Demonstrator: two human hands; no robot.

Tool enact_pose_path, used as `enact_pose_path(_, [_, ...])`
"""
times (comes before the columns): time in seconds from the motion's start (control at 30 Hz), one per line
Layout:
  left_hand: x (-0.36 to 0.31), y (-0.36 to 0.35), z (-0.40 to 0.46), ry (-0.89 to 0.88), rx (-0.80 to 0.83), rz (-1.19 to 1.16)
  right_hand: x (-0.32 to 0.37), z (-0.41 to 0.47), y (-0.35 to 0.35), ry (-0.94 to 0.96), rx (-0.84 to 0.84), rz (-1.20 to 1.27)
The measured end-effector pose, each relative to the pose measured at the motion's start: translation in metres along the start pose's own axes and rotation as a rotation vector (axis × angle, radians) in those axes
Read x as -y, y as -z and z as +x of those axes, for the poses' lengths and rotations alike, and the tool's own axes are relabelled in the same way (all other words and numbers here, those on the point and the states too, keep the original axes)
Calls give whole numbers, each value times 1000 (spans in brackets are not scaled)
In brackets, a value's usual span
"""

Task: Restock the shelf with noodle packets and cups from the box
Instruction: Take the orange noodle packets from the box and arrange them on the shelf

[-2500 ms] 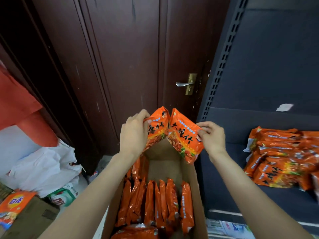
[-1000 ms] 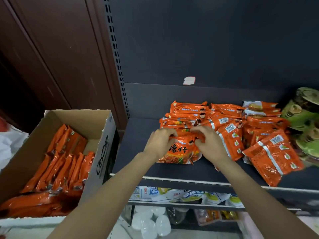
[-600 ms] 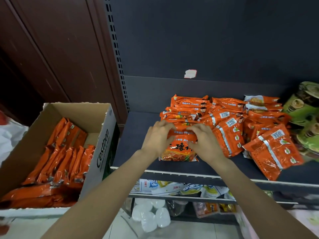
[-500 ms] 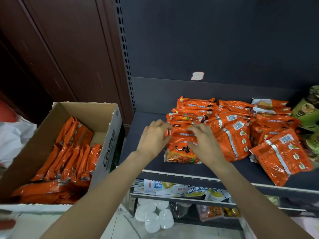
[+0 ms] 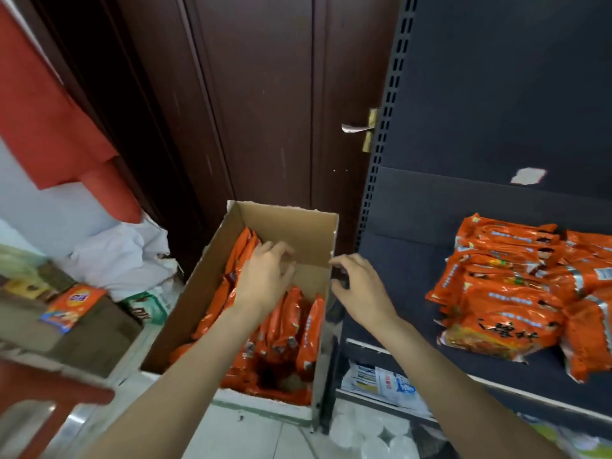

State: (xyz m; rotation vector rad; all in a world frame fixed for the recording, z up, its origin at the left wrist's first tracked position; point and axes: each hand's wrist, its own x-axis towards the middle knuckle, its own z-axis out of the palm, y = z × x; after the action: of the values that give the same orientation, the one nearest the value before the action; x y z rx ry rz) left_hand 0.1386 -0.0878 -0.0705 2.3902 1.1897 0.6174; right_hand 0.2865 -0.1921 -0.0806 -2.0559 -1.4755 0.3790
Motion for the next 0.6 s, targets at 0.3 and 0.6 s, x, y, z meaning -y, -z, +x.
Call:
enact_pose_path(0.3, [150, 54, 19, 183, 199, 210, 75, 56, -108, -95, 171, 9])
enact_pose_path(0.6, [197, 72, 15, 223, 507, -124, 83, 76, -176, -267, 354, -86])
